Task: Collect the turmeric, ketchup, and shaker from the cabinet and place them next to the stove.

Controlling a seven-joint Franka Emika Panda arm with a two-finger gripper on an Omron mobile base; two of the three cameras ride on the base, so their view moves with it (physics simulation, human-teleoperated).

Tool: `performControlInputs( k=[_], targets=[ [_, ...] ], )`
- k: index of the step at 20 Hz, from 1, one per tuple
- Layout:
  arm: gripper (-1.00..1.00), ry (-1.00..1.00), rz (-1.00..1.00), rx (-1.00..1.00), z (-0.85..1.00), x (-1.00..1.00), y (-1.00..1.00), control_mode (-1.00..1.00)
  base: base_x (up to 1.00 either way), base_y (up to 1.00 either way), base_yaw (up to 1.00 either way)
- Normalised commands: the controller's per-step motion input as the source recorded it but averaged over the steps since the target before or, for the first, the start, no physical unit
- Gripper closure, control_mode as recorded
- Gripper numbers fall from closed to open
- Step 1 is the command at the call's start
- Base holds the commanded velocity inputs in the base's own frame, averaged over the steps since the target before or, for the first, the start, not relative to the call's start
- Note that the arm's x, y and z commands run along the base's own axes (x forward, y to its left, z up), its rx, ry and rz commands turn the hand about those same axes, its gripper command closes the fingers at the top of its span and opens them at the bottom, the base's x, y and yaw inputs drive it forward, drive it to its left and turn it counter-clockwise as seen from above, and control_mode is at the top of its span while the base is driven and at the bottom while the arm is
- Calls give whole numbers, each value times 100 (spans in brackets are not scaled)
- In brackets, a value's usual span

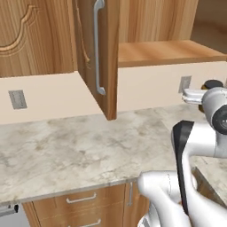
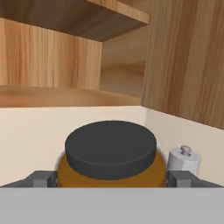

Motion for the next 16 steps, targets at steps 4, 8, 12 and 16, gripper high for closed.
performControlInputs(
  k=[4,8,12,16],
  targets=[
    [100,0,0,0,0,0,0,100,-63,22,-26],
    [100,0,0,0,0,0,0,100,-79,4,-36],
    [100,0,0,0,0,0,0,100,-78,0,-41],
    [100,0,0,0,0,0,0,100,-61,-11,-44]
  ],
)
